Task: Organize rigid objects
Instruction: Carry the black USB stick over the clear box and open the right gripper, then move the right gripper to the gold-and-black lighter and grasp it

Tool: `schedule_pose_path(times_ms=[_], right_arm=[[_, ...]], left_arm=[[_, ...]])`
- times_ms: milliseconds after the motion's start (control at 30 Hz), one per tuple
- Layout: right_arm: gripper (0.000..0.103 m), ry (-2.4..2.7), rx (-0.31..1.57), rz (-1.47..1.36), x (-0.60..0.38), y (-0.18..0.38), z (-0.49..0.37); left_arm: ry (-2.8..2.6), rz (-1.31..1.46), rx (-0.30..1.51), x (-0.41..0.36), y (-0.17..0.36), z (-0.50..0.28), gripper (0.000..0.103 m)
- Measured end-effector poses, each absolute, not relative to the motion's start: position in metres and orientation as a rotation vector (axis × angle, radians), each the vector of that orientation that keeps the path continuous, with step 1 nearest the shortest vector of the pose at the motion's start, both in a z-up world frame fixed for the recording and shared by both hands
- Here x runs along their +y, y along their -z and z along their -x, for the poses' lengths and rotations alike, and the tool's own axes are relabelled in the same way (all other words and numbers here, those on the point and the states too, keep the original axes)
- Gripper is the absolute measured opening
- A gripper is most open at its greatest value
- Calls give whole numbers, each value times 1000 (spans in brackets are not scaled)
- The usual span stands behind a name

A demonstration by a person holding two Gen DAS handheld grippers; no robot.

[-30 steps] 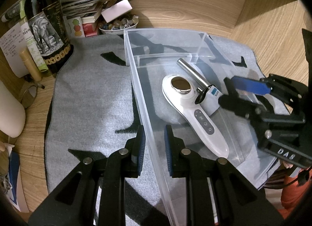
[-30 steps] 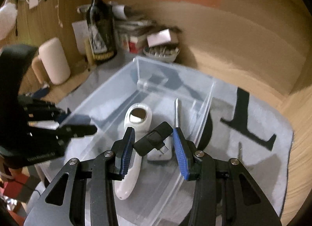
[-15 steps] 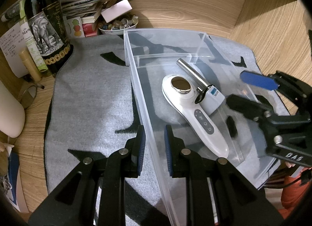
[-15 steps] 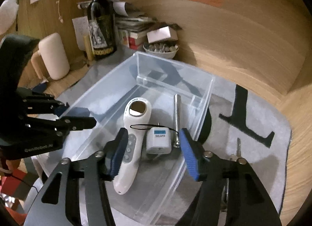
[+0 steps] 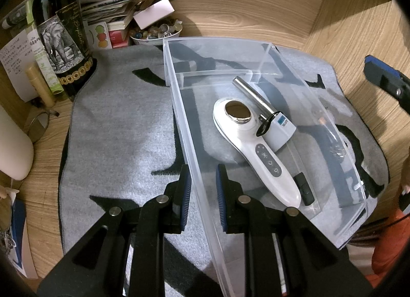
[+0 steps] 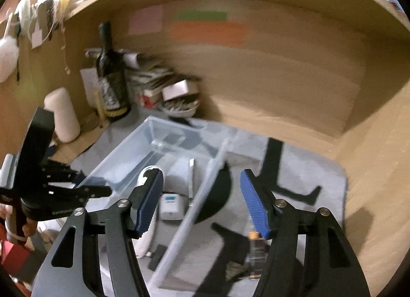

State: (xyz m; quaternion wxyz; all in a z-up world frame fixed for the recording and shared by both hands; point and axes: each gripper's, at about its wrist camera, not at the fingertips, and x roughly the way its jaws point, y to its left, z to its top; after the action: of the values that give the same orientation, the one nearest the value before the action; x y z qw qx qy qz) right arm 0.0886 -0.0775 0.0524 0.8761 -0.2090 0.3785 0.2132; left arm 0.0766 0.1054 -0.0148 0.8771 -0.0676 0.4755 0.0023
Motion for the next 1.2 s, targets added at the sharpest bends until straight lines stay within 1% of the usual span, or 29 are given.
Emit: schedule_pose_path(times_ms=[233,667,867,1167,1200], right_arm=[[62,-347,815,386,-117,-50,-104],[62,-216,1020,370,-179,16,-118],[61,-204,1086,388,-187,36,-118],[61,-271,1131,350,-186,39,-119],[59,-278,1135,347,-185,39,-121]], left_arm=[[-6,140,993,105,15,-77,18],[-12,137,994,107,16,-75,18],[-13,137,994,106,16,-75,18],[-13,136,993,106,16,-75,18],[-13,136,993,106,16,-75,18]])
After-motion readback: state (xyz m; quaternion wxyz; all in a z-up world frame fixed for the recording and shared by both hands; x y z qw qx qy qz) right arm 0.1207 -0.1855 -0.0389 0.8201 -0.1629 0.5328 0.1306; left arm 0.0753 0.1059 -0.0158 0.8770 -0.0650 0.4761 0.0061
